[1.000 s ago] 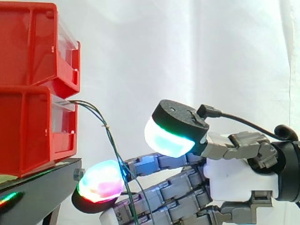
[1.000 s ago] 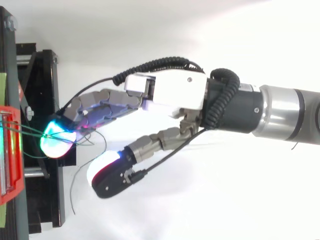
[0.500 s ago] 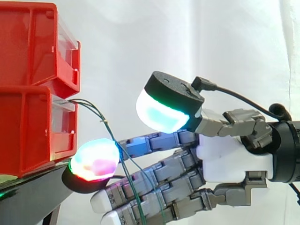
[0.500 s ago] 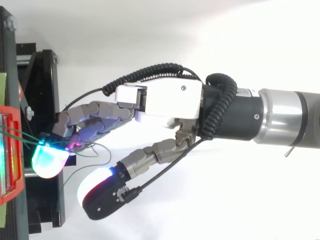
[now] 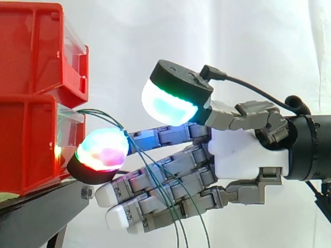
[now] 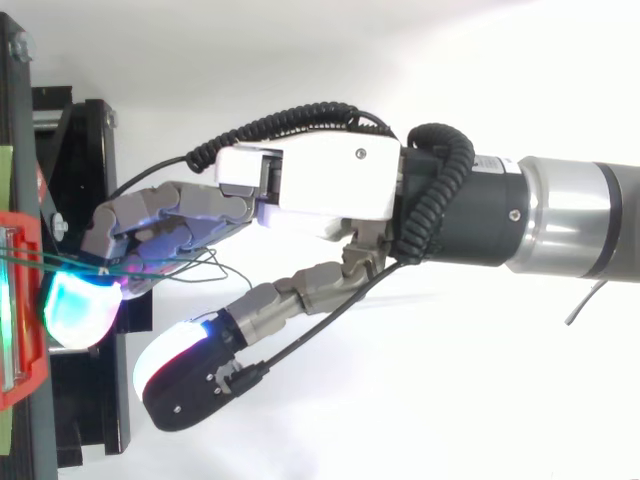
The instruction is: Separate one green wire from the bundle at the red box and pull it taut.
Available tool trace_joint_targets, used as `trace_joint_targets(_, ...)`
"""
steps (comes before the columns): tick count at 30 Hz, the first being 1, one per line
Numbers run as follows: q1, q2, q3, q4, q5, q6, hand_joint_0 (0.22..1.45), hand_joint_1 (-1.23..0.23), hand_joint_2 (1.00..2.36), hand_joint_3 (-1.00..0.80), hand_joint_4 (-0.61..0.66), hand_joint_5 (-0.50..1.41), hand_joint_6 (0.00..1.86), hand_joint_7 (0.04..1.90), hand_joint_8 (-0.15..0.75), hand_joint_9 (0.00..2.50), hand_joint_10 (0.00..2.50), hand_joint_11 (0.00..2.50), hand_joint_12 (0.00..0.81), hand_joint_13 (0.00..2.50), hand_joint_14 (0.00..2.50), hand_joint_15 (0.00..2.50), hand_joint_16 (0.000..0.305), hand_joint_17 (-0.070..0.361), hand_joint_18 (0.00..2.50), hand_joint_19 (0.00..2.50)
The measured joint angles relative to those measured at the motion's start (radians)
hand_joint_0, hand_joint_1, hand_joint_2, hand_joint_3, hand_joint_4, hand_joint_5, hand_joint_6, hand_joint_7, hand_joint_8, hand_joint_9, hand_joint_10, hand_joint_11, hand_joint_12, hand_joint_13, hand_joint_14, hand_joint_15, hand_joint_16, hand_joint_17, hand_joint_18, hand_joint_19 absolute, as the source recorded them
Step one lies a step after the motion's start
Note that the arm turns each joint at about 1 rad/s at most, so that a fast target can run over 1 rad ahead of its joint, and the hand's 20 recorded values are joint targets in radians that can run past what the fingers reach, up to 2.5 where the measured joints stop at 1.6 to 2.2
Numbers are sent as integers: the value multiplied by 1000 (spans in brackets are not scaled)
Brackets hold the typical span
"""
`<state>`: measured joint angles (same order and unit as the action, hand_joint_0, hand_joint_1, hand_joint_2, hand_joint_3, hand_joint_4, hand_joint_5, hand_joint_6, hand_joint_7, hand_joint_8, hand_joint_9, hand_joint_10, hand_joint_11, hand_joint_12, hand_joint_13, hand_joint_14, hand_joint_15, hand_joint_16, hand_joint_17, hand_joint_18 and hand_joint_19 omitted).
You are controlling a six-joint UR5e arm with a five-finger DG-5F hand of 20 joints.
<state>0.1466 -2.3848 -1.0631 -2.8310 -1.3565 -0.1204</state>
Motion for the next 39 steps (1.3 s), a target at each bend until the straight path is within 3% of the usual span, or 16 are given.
trace_joint_targets(7,3,-47,3,49,-3,-8,537,-685,1000,-500,297,-154,503,869,305,645,2,69,367,603,5,149,37,84,353,171)
trace_joint_targets(12,4,-56,5,60,-3,-6,539,-667,1000,-500,295,-154,503,866,305,644,0,59,365,600,5,149,37,84,352,172)
trace_joint_targets(24,-4,-57,72,-56,-17,17,539,-663,1000,-500,294,-142,503,1031,308,648,0,68,369,600,5,152,38,85,349,170)
trace_joint_targets(39,-25,-52,110,-131,-39,20,544,-676,1000,-500,269,-144,503,1097,306,642,2,78,371,605,6,155,38,87,356,182)
